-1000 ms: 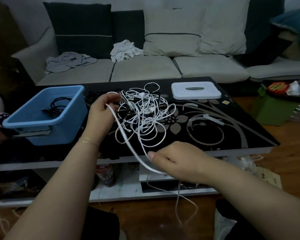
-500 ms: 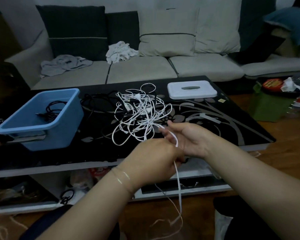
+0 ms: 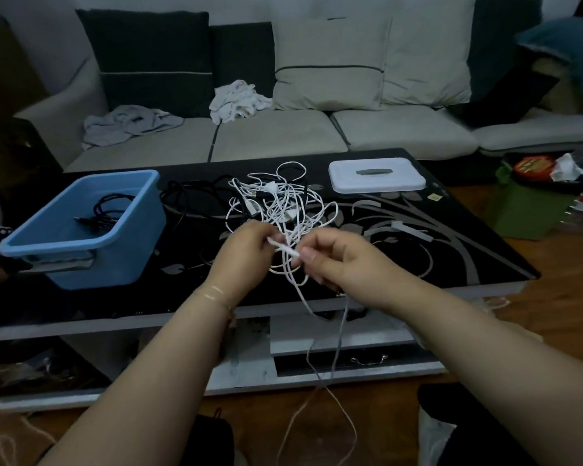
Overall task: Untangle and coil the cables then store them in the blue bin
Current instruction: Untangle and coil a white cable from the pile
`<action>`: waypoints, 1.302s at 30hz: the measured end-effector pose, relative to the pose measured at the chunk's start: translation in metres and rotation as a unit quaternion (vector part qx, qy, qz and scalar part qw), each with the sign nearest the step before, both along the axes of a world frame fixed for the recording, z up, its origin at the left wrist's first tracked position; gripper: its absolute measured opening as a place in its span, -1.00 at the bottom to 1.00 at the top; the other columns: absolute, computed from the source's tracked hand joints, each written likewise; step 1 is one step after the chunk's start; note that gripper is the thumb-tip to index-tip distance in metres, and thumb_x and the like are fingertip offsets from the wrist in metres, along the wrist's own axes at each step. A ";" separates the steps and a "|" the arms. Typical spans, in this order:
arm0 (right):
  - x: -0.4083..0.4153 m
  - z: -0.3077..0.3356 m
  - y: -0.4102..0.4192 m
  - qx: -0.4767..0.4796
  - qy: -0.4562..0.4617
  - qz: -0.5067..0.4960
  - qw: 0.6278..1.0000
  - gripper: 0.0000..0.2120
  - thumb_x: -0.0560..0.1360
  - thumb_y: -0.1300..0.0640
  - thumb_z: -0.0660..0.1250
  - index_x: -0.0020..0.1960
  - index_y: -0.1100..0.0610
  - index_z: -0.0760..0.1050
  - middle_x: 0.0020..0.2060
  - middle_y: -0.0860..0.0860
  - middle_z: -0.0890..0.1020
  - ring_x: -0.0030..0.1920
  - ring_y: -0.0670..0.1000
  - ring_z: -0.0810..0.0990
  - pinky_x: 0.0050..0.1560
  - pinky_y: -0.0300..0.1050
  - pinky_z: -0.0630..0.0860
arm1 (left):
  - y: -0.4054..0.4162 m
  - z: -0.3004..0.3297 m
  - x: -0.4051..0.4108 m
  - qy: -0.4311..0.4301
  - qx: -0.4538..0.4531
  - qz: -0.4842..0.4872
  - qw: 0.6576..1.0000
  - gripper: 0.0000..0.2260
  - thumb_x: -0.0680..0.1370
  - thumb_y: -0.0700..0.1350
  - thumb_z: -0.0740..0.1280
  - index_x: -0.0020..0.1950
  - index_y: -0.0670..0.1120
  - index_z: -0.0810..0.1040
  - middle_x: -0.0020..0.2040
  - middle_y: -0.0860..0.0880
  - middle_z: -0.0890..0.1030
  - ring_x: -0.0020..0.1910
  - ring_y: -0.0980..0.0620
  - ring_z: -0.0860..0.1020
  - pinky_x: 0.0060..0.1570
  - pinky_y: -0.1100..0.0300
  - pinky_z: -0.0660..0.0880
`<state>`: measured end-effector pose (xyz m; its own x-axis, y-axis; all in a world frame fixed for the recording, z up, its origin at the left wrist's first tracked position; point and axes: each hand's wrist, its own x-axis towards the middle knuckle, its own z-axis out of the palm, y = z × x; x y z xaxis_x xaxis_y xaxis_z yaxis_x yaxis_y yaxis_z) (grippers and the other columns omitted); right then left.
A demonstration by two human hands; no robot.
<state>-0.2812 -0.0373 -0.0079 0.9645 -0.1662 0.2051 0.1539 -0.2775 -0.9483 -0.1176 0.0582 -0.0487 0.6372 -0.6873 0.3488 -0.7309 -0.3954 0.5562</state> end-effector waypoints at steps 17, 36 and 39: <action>0.012 -0.018 -0.021 0.171 0.213 -0.035 0.961 -0.48 0.63 -0.15 -0.05 0.26 0.21 0.44 0.03 0.16 0.66 0.03 0.12 0.65 0.06 -0.10 0.51 | 0.015 0.041 -0.038 -0.198 0.074 -0.031 0.977 -0.85 0.52 -0.01 0.29 0.07 0.06 0.46 -0.18 -0.01 0.62 -0.11 -0.13 0.57 -0.26 0.11 0.32; 0.018 -0.041 -0.006 -0.068 0.162 -0.125 0.976 -0.59 0.65 -0.06 0.05 0.07 0.21 0.53 -0.17 0.02 0.64 -0.14 0.05 0.63 -0.05 -0.03 0.54 | 0.024 0.050 -0.034 -0.192 0.020 0.064 0.979 -0.81 0.63 -0.03 0.15 -0.08 -0.08 0.44 -0.18 -0.12 0.53 -0.08 -0.22 0.51 -0.24 0.10 0.20; 0.023 -0.033 -0.015 0.308 0.169 -0.074 0.933 -0.57 0.60 -0.13 0.11 -0.11 0.15 0.58 -0.27 0.13 0.54 -0.26 0.05 0.58 -0.15 -0.05 0.61 | 0.012 0.046 -0.077 -0.240 0.066 -0.089 0.964 -0.82 0.58 0.00 0.20 0.05 -0.08 0.48 -0.03 -0.13 0.59 0.01 -0.16 0.51 -0.16 0.08 0.29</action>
